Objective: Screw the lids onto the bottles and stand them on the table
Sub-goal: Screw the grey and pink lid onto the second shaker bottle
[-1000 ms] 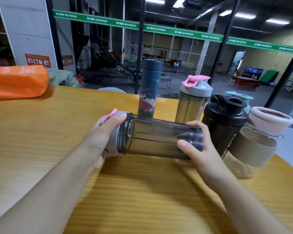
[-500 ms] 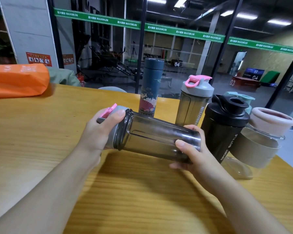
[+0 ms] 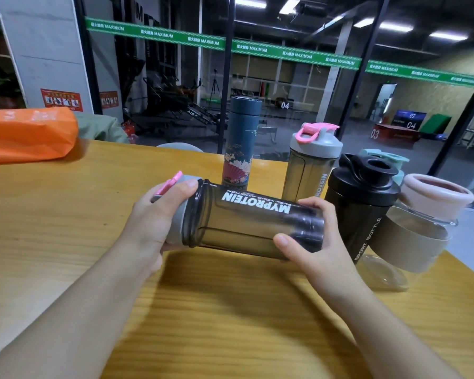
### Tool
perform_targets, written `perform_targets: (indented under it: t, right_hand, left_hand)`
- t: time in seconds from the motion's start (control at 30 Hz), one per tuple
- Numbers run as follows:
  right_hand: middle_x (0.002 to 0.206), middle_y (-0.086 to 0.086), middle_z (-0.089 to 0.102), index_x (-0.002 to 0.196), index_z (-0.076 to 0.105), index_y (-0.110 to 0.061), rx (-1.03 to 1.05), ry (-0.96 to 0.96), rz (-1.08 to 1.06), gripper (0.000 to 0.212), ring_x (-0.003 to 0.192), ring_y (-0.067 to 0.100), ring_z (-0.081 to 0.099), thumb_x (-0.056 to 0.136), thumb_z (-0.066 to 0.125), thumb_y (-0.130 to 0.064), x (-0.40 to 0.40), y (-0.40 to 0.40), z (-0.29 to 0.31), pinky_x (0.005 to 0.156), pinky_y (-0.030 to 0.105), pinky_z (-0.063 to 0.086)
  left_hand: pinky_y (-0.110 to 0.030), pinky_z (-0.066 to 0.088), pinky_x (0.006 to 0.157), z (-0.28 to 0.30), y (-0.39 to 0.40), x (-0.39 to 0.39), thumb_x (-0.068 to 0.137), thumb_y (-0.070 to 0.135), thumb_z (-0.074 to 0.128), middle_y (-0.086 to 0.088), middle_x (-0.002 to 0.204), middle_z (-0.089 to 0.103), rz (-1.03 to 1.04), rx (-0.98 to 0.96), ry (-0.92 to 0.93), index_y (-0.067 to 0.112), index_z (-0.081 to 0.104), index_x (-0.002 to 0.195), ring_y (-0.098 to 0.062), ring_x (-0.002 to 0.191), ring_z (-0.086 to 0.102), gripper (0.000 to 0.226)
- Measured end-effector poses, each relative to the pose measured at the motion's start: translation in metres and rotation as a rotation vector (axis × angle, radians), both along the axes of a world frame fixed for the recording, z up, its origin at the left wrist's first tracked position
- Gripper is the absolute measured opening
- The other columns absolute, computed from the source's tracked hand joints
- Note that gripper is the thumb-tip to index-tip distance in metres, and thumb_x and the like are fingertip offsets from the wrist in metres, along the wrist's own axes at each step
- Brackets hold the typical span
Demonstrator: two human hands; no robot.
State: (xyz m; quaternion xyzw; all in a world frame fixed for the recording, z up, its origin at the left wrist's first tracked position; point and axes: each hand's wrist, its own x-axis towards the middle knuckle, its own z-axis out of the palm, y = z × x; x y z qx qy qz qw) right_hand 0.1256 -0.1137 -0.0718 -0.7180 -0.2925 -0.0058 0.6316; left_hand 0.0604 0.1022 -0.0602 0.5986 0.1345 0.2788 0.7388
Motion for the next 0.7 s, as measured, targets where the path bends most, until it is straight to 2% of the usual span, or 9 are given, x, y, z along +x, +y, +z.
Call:
perform_targets:
  t: [0.07, 0.17, 0.23, 0.3, 0.33, 0.4, 0.5, 0.6, 0.7]
  right_hand:
    - [0.108, -0.012, 0.059, 0.11, 0.042, -0.046, -0.004, -0.046, 0.01, 0.066, 0.085, 0.001, 0.063, 0.051, 0.073, -0.051, 0.002, 0.0, -0.001, 0.076, 0.014, 0.05]
    - [0.11, -0.004, 0.058, 0.113, 0.042, -0.04, 0.025, -0.068, 0.044, 0.069, 0.08, -0.001, 0.062, 0.052, 0.073, -0.047, 0.0, -0.001, 0.001, 0.072, 0.009, 0.047]
    - [0.107, -0.006, 0.057, 0.114, 0.042, -0.035, 0.035, -0.057, 0.043, 0.068, 0.077, -0.006, 0.061, 0.055, 0.077, -0.04, 0.0, -0.002, 0.004, 0.068, 0.007, 0.047]
    - [0.103, -0.013, 0.056, 0.116, 0.043, -0.034, 0.046, -0.018, 0.038, 0.065, 0.077, -0.01, 0.06, 0.059, 0.075, -0.034, 0.002, -0.003, 0.003, 0.066, 0.008, 0.047]
    - [0.102, -0.015, 0.056, 0.115, 0.044, -0.036, 0.045, 0.015, 0.035, 0.066, 0.08, -0.007, 0.061, 0.058, 0.076, -0.038, 0.004, -0.003, 0.002, 0.066, 0.012, 0.05]
    - [0.102, -0.012, 0.06, 0.11, 0.047, -0.043, 0.053, 0.109, 0.049, 0.067, 0.084, 0.004, 0.065, 0.05, 0.076, -0.05, 0.007, -0.001, -0.001, 0.063, 0.022, 0.054]
    - [0.105, -0.003, 0.06, 0.106, 0.049, -0.042, 0.099, 0.245, 0.079, 0.066, 0.084, 0.017, 0.064, 0.046, 0.074, -0.05, 0.009, 0.002, -0.002, 0.056, 0.025, 0.051]
    - [0.106, 0.004, 0.062, 0.109, 0.047, -0.038, 0.103, 0.317, 0.097, 0.071, 0.07, 0.019, 0.06, 0.045, 0.074, -0.051, 0.011, 0.003, -0.002, 0.053, 0.027, 0.049]
    - [0.112, 0.014, 0.061, 0.118, 0.045, -0.032, 0.102, 0.365, 0.097, 0.079, 0.074, 0.024, 0.058, 0.047, 0.074, -0.051, 0.011, 0.004, -0.002, 0.048, 0.028, 0.049]
  left_hand:
    - [-0.033, 0.052, 0.052, -0.001, 0.001, -0.001, 0.051, 0.05, 0.071, 0.002, 0.097, 0.068, 0.004, -0.012, 0.018, 0.04, 0.06, 0.09, -0.02, 0.077, 0.065, 0.042]
    - [-0.033, 0.052, 0.055, 0.001, -0.001, -0.003, 0.047, 0.05, 0.073, 0.005, 0.091, 0.069, -0.005, 0.016, 0.009, 0.041, 0.061, 0.087, -0.018, 0.078, 0.065, 0.043]
    - [-0.039, 0.054, 0.067, 0.001, -0.003, -0.003, 0.055, 0.046, 0.07, 0.009, 0.081, 0.071, 0.003, 0.036, -0.018, 0.043, 0.067, 0.078, -0.018, 0.081, 0.065, 0.024]
    - [-0.046, 0.05, 0.083, 0.003, -0.006, -0.004, 0.054, 0.047, 0.072, 0.01, 0.08, 0.072, 0.012, 0.086, -0.047, 0.051, 0.068, 0.068, -0.019, 0.087, 0.064, 0.015]
    - [-0.046, 0.047, 0.087, 0.004, -0.007, -0.004, 0.052, 0.049, 0.072, 0.007, 0.084, 0.071, 0.011, 0.108, -0.074, 0.052, 0.068, 0.067, -0.021, 0.09, 0.063, 0.016]
    - [-0.044, 0.043, 0.085, 0.004, -0.007, -0.006, 0.052, 0.051, 0.072, -0.003, 0.09, 0.063, 0.002, 0.131, -0.133, 0.042, 0.068, 0.074, -0.024, 0.088, 0.057, 0.024]
    - [-0.044, 0.04, 0.079, 0.004, -0.004, -0.007, 0.058, 0.047, 0.074, -0.01, 0.089, 0.056, -0.027, 0.196, -0.199, 0.028, 0.063, 0.084, -0.025, 0.083, 0.051, 0.034]
    - [-0.046, 0.043, 0.082, 0.001, 0.0, -0.006, 0.058, 0.047, 0.076, -0.011, 0.093, 0.058, -0.046, 0.251, -0.219, 0.032, 0.065, 0.089, -0.025, 0.086, 0.054, 0.036]
    - [-0.044, 0.044, 0.085, 0.0, 0.003, -0.005, 0.049, 0.06, 0.082, -0.008, 0.096, 0.06, -0.062, 0.278, -0.215, 0.038, 0.066, 0.09, -0.023, 0.089, 0.056, 0.049]
